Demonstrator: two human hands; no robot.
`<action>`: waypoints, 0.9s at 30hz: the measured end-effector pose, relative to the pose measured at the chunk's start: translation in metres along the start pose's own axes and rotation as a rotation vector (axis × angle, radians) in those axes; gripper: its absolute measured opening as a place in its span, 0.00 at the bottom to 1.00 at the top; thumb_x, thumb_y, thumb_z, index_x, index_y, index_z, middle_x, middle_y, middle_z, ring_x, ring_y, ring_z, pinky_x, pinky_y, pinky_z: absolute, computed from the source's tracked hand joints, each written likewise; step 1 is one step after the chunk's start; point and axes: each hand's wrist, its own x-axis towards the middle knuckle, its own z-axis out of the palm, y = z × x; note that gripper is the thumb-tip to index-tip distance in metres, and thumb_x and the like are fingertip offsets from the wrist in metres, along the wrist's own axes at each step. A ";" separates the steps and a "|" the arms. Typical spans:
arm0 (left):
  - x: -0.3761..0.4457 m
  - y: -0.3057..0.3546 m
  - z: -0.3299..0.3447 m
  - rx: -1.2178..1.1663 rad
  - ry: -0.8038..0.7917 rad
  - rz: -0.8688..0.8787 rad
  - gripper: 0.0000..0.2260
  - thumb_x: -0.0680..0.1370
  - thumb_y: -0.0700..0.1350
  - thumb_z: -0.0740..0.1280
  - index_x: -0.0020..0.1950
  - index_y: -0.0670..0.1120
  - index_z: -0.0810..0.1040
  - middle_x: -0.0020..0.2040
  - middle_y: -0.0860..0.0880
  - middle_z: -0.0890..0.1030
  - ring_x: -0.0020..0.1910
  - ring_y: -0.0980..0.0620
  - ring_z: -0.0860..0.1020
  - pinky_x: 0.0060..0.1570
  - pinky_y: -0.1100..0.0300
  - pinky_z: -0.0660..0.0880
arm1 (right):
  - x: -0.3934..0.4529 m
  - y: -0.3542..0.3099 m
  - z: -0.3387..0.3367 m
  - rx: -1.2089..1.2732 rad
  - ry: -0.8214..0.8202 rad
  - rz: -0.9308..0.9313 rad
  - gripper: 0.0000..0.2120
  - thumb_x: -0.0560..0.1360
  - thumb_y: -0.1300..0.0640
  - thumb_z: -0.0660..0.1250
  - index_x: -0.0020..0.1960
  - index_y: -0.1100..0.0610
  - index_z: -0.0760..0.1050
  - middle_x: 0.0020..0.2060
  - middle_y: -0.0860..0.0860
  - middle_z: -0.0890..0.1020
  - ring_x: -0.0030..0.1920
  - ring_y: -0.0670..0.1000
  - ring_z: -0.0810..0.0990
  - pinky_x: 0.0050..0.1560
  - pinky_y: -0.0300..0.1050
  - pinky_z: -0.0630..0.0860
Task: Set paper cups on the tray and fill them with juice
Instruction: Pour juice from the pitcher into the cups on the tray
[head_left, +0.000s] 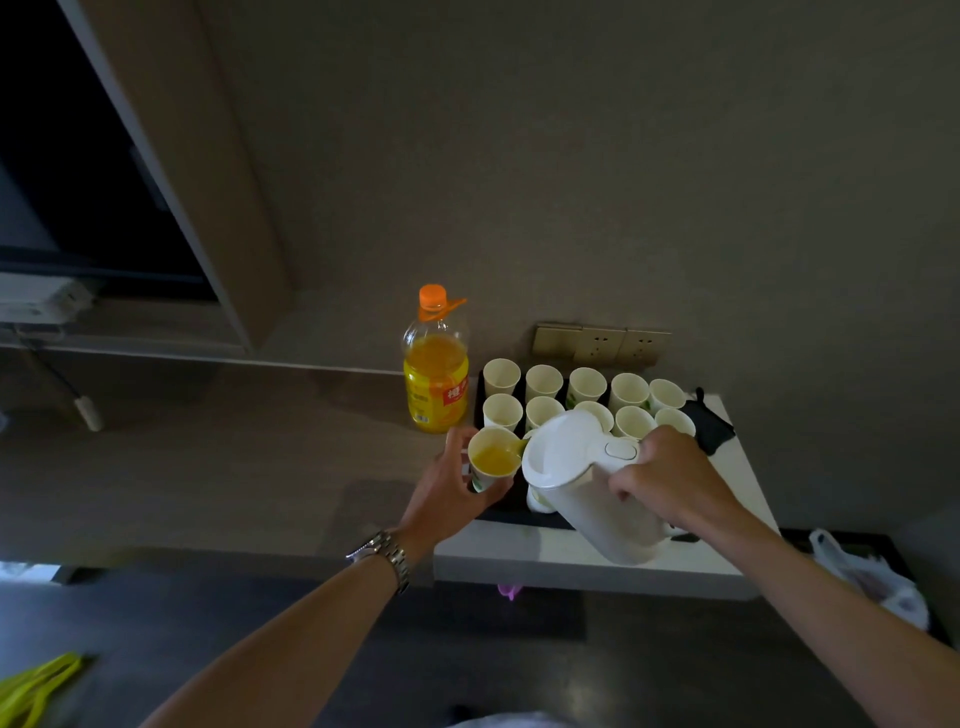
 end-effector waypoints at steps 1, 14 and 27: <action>0.000 0.000 0.001 -0.004 -0.006 -0.004 0.33 0.71 0.58 0.79 0.69 0.56 0.65 0.62 0.61 0.79 0.60 0.62 0.79 0.56 0.60 0.80 | 0.000 0.000 0.000 -0.001 0.002 -0.002 0.20 0.62 0.59 0.75 0.27 0.56 0.63 0.22 0.48 0.61 0.27 0.49 0.61 0.30 0.44 0.57; 0.001 0.001 0.003 -0.008 -0.019 -0.015 0.31 0.72 0.58 0.79 0.68 0.58 0.64 0.62 0.61 0.79 0.60 0.63 0.78 0.55 0.62 0.80 | 0.007 0.002 0.001 -0.046 0.002 0.000 0.13 0.59 0.53 0.74 0.29 0.60 0.73 0.25 0.52 0.70 0.29 0.51 0.69 0.32 0.46 0.64; 0.000 0.004 0.005 -0.062 -0.010 -0.021 0.30 0.73 0.54 0.79 0.68 0.54 0.66 0.60 0.64 0.78 0.59 0.67 0.77 0.50 0.71 0.77 | -0.003 0.014 0.011 0.220 0.007 0.005 0.16 0.59 0.56 0.73 0.33 0.66 0.71 0.27 0.53 0.72 0.31 0.52 0.71 0.32 0.47 0.65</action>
